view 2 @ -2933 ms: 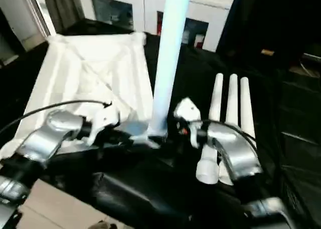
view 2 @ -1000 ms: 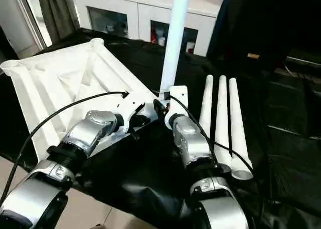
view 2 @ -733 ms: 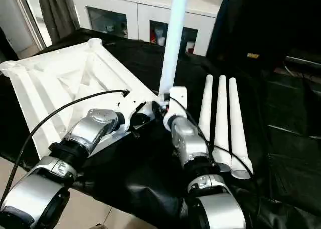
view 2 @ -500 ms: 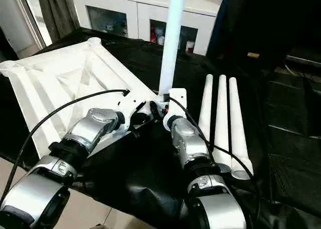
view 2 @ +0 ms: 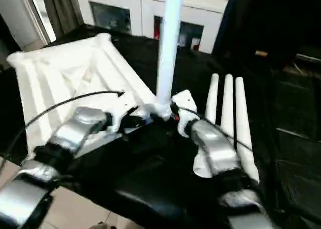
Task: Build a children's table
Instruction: Rotate leg to tighten
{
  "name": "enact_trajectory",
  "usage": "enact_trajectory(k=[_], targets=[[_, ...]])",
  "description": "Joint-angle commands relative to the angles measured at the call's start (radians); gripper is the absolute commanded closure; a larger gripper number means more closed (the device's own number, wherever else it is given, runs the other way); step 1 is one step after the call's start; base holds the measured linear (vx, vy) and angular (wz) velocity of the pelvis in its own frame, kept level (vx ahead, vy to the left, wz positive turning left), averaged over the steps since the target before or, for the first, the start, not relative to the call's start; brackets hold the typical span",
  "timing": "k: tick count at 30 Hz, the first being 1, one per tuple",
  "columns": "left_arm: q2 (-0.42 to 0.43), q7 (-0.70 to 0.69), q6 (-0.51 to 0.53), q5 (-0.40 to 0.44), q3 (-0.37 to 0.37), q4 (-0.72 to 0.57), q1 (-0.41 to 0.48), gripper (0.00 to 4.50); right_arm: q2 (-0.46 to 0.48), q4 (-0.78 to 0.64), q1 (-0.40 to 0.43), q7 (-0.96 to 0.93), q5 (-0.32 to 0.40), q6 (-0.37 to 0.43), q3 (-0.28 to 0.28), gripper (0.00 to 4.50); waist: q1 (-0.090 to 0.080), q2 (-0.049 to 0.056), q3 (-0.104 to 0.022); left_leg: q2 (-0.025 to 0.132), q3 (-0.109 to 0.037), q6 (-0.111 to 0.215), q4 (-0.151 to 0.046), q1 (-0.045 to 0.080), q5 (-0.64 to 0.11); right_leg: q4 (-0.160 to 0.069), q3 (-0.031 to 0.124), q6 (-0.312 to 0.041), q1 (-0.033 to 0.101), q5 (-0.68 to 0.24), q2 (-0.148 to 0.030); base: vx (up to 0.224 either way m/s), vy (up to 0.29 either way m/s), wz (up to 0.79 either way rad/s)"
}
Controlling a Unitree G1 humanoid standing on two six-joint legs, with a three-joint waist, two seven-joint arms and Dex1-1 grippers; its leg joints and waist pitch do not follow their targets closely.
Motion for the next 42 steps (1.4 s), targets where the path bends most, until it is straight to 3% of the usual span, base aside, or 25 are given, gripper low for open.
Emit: enact_trajectory(k=[1,3,8,9,11,20,25,35,42], targets=[[0.009,-0.072,-0.022,-0.019,-0.029,-0.023,0.037,4.5,-0.02,-0.06,0.009,0.053,0.018,0.022,0.015,0.03,0.004,0.0,-0.065,0.052,-0.015,0.086,-0.058,-0.001,-0.085,-0.059,0.053,-0.238,0.063,-0.012,-0.091,0.0,0.0,0.0],[0.046,-0.154,-0.037,-0.04,-0.04,-0.085,0.067,4.5,-0.063,-0.11,0.026,0.102,0.037,0.045,0.023,0.03,0.003,0.0,-0.064,0.052,-0.014,0.089,-0.058,-0.002,-0.078,-0.056,0.054,-0.251,0.063,0.02,-0.09,0.0,0.0,0.0],[0.111,-0.274,-0.025,-0.066,-0.064,-0.187,0.116,4.5,-0.125,-0.174,0.049,0.211,0.061,0.076,0.039,0.03,0.005,0.003,-0.062,0.055,-0.013,0.067,-0.061,0.004,-0.126,-0.063,0.053,-0.251,0.06,-0.062,-0.09,0.0,0.0,0.0],[0.12,-0.292,-0.024,-0.071,-0.066,-0.203,0.123,4.5,-0.134,-0.185,0.053,0.229,0.064,0.082,0.045,0.03,0.007,0.002,-0.061,0.057,-0.015,0.066,-0.062,-0.001,-0.114,-0.059,0.054,-0.246,0.064,-0.05,-0.092,0.0,0.0,0.0],[0.133,-0.313,-0.019,-0.076,-0.071,-0.229,0.135,4.5,-0.15,-0.207,0.063,0.263,0.066,0.098,0.063,0.03,0.006,0.004,-0.062,0.055,-0.012,0.071,-0.06,0.004,-0.112,-0.06,0.053,-0.249,0.058,-0.045,-0.088,0.0,0.0,0.0],[0.143,-0.323,-0.002,-0.076,-0.073,-0.268,0.151,4.5,-0.158,-0.24,0.074,0.295,0.069,0.128,0.095,0.03,0.013,0.001,-0.066,0.051,-0.012,0.06,-0.056,0.001,-0.089,-0.056,0.053,-0.242,0.062,-0.039,-0.088,0.0,0.0,0.0],[0.142,-0.322,0.003,-0.072,-0.069,-0.27,0.151,4.5,-0.164,-0.254,0.079,0.309,0.079,0.146,0.099,0.65,0.013,0.001,-0.067,0.051,-0.012,0.073,-0.053,0.0,-0.067,-0.05,0.051,-0.252,0.062,0.007,-0.087,0.0,0.0,0.0],[0.147,-0.32,0.013,-0.069,-0.068,-0.276,0.16,4.5,-0.168,-0.271,0.091,0.323,0.082,0.165,0.108,1.34,0.014,-0.001,-0.068,0.049,-0.012,0.076,-0.051,-0.001,-0.062,-0.049,0.051,-0.251,0.064,0.009,-0.087,0.0,0.0,0.0],[0.118,-0.255,0.035,-0.063,-0.046,-0.249,0.149,4.5,-0.115,-0.198,0.096,0.223,0.05,0.142,0.093,1.8,0.01,-0.001,-0.064,0.048,-0.012,0.06,-0.052,-0.001,-0.086,-0.055,0.051,-0.247,0.06,-0.045,-0.088,0.0,0.0,0.0]])
